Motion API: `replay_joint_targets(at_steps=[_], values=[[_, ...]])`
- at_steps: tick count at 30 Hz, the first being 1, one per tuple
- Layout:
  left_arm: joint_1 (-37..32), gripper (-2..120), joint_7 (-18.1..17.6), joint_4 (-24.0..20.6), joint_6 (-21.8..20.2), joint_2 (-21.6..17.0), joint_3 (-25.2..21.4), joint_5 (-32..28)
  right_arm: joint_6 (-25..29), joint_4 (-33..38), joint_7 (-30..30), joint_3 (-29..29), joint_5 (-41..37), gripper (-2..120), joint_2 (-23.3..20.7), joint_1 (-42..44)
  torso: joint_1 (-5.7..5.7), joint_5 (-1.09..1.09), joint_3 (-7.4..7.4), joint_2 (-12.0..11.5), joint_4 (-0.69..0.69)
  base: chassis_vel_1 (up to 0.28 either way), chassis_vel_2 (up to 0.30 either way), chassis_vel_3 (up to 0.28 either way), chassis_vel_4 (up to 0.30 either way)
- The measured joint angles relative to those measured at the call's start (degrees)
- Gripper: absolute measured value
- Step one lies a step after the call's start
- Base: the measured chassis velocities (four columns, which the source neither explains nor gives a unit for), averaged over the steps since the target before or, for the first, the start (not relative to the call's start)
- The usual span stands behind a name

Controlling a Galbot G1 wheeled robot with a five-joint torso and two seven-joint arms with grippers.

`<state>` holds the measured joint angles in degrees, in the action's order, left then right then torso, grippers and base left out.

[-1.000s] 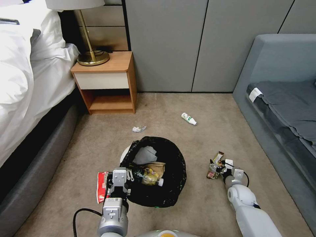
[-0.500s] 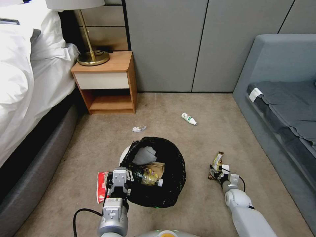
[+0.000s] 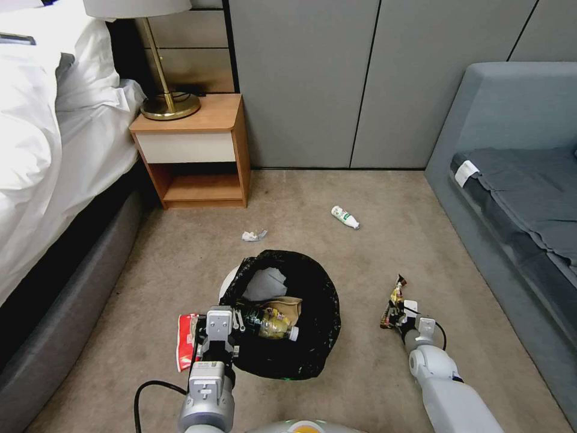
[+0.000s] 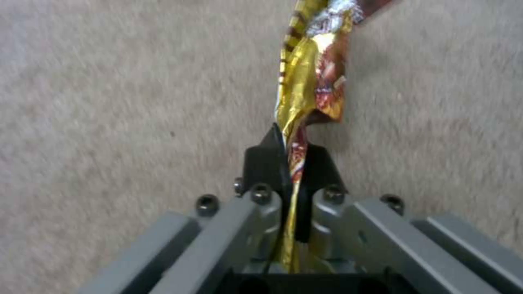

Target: Pick up the trash bin, then pick up the garbage from the floor and place it into the trash bin.

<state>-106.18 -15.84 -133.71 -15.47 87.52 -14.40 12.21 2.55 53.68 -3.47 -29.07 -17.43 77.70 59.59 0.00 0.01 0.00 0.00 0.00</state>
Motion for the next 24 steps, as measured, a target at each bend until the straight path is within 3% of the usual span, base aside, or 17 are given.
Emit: replay_joint_targets(at_steps=[7,10,11,13,14,15,17,18,21,22,24], values=[[0.06,2,0.05,0.18,-0.03,0.1,0.33,0.03,0.96,6.62,1.14,0.0,-0.45,0,-0.17,2.57,0.0,0.0,0.0,0.0,-0.01,0.0,0.0,0.0,0.0],[0.06,2,0.08,0.34,-0.04,0.1,0.4,0.04,2.43,15.6,1.29,0.08,-1.29,0,-0.25,5.81,0.0,-0.01,0.0,0.0,-0.01,0.0,0.0,0.0,0.0],[0.06,2,0.08,0.34,-0.04,0.1,0.4,0.04,2.43,15.6,1.29,0.08,-1.29,0,-0.25,5.81,0.0,-0.01,0.0,0.0,-0.01,0.0,0.0,0.0,0.0],[0.04,2,0.09,0.41,-0.05,0.1,0.4,-0.01,6.74,22.28,-0.32,0.2,-1.89,0,-0.24,8.24,0.0,-0.02,0.0,0.0,-0.01,0.0,0.0,0.0,0.0],[0.02,2,0.1,0.48,-0.05,0.13,0.45,-0.06,10.42,26.05,-3.24,0.24,-2.24,0,-0.14,9.76,0.0,-0.02,0.0,0.0,0.0,0.0,0.0,0.0,0.0],[0.02,2,0.1,0.48,-0.05,0.13,0.45,-0.06,10.42,26.05,-3.24,0.24,-2.24,0,-0.14,9.76,0.0,-0.02,0.0,0.0,0.0,0.0,0.0,0.0,0.0],[0.01,2,0.1,0.69,-0.05,0.35,0.75,0.02,17.66,33.05,-10.6,0.25,-2.39,0,0.2,12.95,0.0,-0.01,0.0,0.0,0.0,0.0,0.0,0.0,0.0],[0.01,2,0.1,0.69,-0.05,0.35,0.75,0.02,17.66,33.05,-10.6,0.25,-2.39,0,0.2,12.95,0.0,-0.01,0.0,0.0,0.0,0.0,0.0,0.0,0.0],[0.08,2,0.19,1.05,-0.05,0.58,1.0,0.25,24.83,43.91,-20.97,1.52,-1.92,0,0.24,18.51,0.0,-0.02,0.0,0.0,-0.01,0.0,0.0,0.0,0.0],[0.08,2,0.19,1.05,-0.05,0.58,1.0,0.25,24.83,43.91,-20.97,1.52,-1.92,0,0.24,18.51,0.0,-0.02,0.0,0.0,-0.01,0.0,0.0,0.0,0.0],[0.23,2,0.2,1.21,-0.05,0.59,1.02,0.27,27.62,49.67,-26.76,3.19,0.42,0,-0.14,22.36,0.0,-0.02,0.0,0.0,0.0,0.0,0.0,0.0,0.0]])
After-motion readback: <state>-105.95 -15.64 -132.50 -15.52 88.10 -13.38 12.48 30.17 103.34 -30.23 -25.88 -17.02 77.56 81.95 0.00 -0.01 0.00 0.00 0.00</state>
